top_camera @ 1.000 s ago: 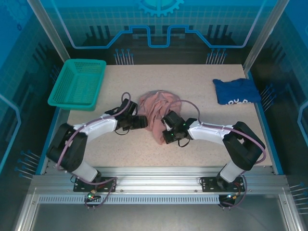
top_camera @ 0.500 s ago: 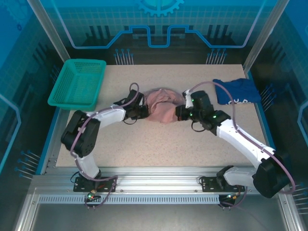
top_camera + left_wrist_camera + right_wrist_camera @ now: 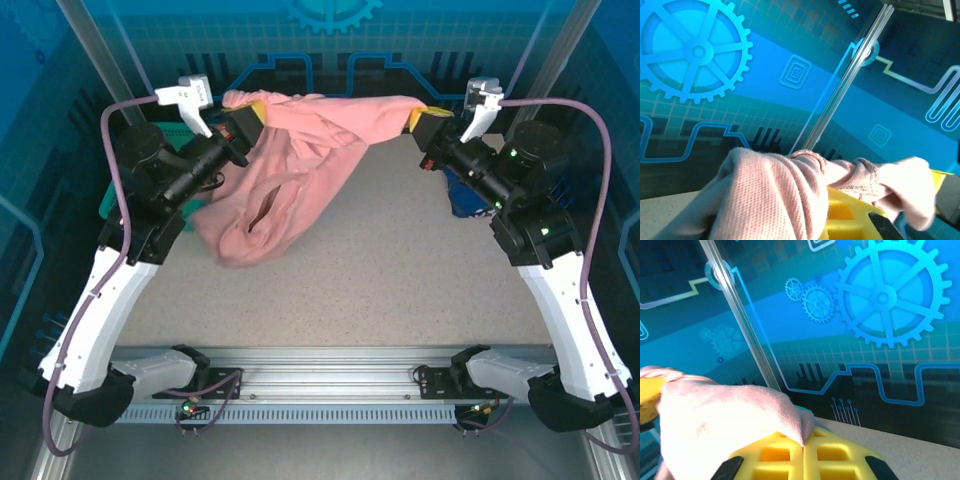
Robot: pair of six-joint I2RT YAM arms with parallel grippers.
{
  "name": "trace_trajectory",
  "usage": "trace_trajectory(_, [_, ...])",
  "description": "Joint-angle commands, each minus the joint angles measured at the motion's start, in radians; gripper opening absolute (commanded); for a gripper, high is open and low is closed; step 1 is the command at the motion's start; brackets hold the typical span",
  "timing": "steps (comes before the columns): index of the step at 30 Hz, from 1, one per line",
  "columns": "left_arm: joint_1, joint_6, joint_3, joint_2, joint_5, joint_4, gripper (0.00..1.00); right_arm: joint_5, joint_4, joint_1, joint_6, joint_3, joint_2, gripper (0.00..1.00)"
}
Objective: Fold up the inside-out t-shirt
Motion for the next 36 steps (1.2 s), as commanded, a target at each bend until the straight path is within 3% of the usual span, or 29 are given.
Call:
trace_trajectory(1, [0.003, 0.034, -0.011, 0.081, 0.01, -0.12, 0.1, -0.012, -0.04, -0.007, -0.023, -0.002, 0.012, 0.0])
trace_trajectory(7, [0.004, -0.005, -0.118, 0.235, -0.02, -0.121, 0.19, 0.125, -0.132, -0.025, 0.029, -0.098, 0.084, 0.0])
trace_trajectory(9, [0.006, -0.001, -0.081, 0.378, -0.023, -0.147, 0.3, 0.179, -0.158, -0.067, 0.064, -0.142, 0.188, 0.0])
trace_trajectory(13, [0.02, 0.064, 0.137, 0.67, -0.103, -0.357, 0.53, 0.174, -0.183, -0.198, 0.073, -0.129, 0.487, 0.02])
trace_trajectory(16, [0.0, 0.077, -0.015, 0.581, -0.081, -0.288, 0.66, 0.209, -0.255, -0.245, 0.025, -0.089, 0.644, 0.24])
trace_trajectory(19, [-0.097, 0.071, -0.309, 0.384, -0.064, -0.147, 0.78, 0.228, -0.243, -0.232, -0.023, -0.177, 0.639, 0.45])
trace_trajectory(21, [-0.195, 0.062, -0.46, 0.293, -0.057, -0.086, 0.78, 0.247, -0.221, -0.205, -0.042, -0.271, 0.584, 0.51])
trace_trajectory(24, [-0.373, 0.096, -0.615, 0.249, -0.077, -0.014, 0.77, 0.219, -0.218, -0.192, -0.048, -0.367, 0.526, 0.53])
trace_trajectory(28, [-0.558, 0.185, -0.571, 0.401, -0.13, -0.051, 0.73, 0.179, -0.214, -0.224, -0.047, -0.407, 0.519, 0.53])
trace_trajectory(31, [-0.62, 0.233, -0.472, 0.547, -0.24, -0.111, 0.68, 0.154, -0.218, -0.247, -0.048, -0.393, 0.529, 0.53])
trace_trajectory(36, [-0.615, 0.287, -0.433, 0.659, -0.358, -0.077, 0.58, 0.101, -0.213, -0.259, -0.056, -0.369, 0.54, 0.53])
